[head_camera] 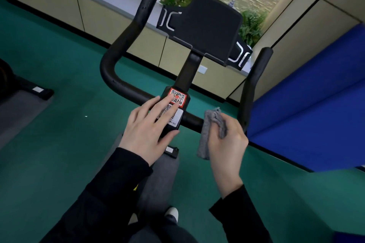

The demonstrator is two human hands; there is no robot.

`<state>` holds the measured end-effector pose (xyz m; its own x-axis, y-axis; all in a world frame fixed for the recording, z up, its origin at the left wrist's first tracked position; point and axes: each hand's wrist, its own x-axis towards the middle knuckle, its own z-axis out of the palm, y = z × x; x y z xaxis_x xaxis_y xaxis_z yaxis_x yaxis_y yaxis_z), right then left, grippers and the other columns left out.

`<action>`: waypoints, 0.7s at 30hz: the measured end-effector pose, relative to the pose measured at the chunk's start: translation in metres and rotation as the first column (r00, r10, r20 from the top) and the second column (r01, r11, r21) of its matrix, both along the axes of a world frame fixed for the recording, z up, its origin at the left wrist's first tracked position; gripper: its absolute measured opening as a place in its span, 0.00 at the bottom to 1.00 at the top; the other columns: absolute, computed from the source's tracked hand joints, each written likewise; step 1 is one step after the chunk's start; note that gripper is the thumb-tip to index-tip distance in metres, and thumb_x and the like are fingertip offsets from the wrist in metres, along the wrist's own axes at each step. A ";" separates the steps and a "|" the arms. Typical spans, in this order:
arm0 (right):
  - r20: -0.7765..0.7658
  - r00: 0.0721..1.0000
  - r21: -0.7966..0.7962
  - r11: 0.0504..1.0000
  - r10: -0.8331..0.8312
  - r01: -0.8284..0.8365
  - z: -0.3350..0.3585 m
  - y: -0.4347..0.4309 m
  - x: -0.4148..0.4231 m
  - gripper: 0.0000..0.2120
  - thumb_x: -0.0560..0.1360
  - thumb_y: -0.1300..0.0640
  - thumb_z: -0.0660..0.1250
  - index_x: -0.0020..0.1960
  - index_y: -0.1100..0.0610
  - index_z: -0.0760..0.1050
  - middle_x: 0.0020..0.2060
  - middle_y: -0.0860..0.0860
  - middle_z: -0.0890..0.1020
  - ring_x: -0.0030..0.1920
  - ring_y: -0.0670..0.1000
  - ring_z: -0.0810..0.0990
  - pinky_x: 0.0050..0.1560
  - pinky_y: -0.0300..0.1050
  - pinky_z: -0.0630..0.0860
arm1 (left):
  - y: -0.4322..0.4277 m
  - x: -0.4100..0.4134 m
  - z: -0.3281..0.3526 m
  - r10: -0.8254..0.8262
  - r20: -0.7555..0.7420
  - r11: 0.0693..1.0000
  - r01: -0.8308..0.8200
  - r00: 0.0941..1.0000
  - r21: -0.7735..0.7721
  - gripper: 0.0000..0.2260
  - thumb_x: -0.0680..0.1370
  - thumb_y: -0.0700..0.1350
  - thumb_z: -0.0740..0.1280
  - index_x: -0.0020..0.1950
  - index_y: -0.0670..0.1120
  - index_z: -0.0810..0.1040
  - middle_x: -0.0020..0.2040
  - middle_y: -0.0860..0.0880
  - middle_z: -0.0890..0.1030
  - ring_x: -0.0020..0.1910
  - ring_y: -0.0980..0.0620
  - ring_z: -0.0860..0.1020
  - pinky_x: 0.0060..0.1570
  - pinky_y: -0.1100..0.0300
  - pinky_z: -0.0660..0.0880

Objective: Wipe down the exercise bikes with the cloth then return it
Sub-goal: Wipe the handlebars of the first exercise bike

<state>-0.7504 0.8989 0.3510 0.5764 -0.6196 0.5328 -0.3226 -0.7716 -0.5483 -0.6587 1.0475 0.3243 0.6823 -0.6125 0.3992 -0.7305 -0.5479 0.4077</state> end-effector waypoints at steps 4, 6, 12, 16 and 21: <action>-0.018 0.999 0.066 0.997 0.049 -0.048 0.005 0.008 0.014 0.07 0.72 0.67 0.69 0.51 0.65 0.80 0.42 0.55 0.84 0.40 0.51 0.81 0.45 0.33 0.72 | -0.001 -0.001 -0.002 0.004 0.003 1.000 -0.004 1.000 0.009 0.27 0.74 0.53 0.69 0.72 0.50 0.68 0.73 0.52 0.65 0.70 0.47 0.66 0.63 0.48 0.65; -0.035 0.995 0.104 0.991 0.093 -0.088 0.005 0.015 0.023 0.08 0.73 0.65 0.69 0.53 0.62 0.79 0.42 0.53 0.84 0.41 0.51 0.82 0.45 0.33 0.72 | 0.000 -0.001 -0.003 0.002 0.013 1.000 -0.002 1.000 0.012 0.27 0.74 0.53 0.68 0.72 0.50 0.67 0.74 0.53 0.65 0.71 0.48 0.65 0.62 0.49 0.65; -0.081 0.994 -0.029 0.997 0.074 -0.077 0.013 0.006 0.020 0.07 0.75 0.62 0.68 0.53 0.57 0.75 0.43 0.52 0.81 0.37 0.46 0.76 0.38 0.43 0.76 | 0.001 0.002 -0.005 0.008 0.057 1.000 -0.009 0.998 0.028 0.25 0.76 0.57 0.60 0.72 0.51 0.67 0.74 0.53 0.65 0.70 0.48 0.66 0.61 0.50 0.66; -0.134 0.990 -0.164 0.985 0.040 -0.062 0.017 0.001 0.020 0.03 0.74 0.63 0.70 0.46 0.63 0.80 0.47 0.57 0.78 0.31 0.53 0.77 0.30 0.46 0.76 | 0.000 0.003 -0.006 0.015 0.071 1.000 -0.017 0.997 0.026 0.26 0.76 0.57 0.59 0.72 0.51 0.66 0.74 0.53 0.64 0.71 0.48 0.65 0.62 0.52 0.63; -0.161 0.987 -0.090 0.995 0.016 -0.031 0.019 -0.010 0.008 0.11 0.75 0.64 0.66 0.57 0.59 0.76 0.48 0.54 0.78 0.39 0.55 0.79 0.39 0.49 0.77 | -0.001 0.002 -0.007 0.012 0.077 0.999 -0.014 0.997 0.029 0.26 0.76 0.57 0.59 0.73 0.51 0.66 0.74 0.53 0.63 0.71 0.48 0.65 0.61 0.51 0.64</action>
